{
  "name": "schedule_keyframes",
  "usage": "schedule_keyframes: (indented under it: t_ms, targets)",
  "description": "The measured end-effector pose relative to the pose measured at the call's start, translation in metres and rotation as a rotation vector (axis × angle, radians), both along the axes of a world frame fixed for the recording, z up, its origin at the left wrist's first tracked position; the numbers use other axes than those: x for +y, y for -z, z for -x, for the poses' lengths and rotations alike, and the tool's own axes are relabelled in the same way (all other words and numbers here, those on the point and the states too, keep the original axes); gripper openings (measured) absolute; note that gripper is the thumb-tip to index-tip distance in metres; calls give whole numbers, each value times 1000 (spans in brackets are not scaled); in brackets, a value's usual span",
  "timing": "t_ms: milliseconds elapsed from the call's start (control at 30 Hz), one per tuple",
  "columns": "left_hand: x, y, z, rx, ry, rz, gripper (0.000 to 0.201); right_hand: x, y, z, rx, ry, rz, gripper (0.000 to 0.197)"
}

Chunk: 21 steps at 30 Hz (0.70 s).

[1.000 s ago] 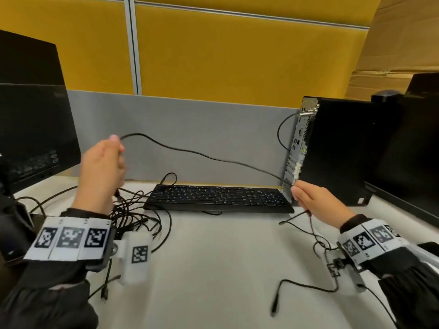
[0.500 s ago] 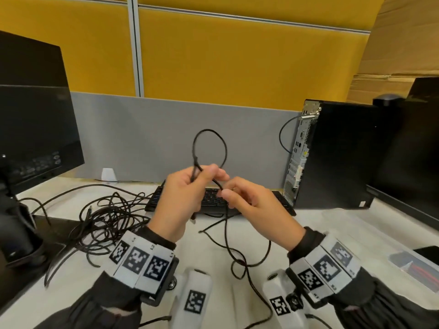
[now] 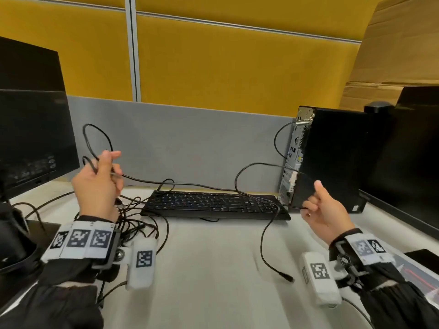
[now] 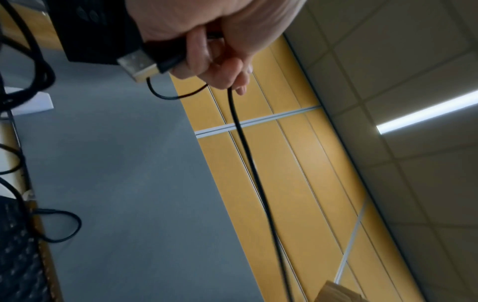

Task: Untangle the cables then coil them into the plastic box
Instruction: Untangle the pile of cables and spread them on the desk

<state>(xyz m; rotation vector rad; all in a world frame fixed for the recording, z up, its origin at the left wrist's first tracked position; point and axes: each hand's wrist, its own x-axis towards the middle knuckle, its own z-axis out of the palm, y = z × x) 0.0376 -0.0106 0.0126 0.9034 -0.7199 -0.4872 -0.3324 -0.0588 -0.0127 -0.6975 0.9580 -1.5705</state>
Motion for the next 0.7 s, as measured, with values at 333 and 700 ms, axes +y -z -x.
schedule_keyframes:
  t_ms: [333,700]
  targets:
    - [2,-3,-17,28,-110,69,23,-4,4,4,-114,251,8,35]
    - [13,2,85,-611,492,-239,28,40,-46,-81,417,-405,449,34]
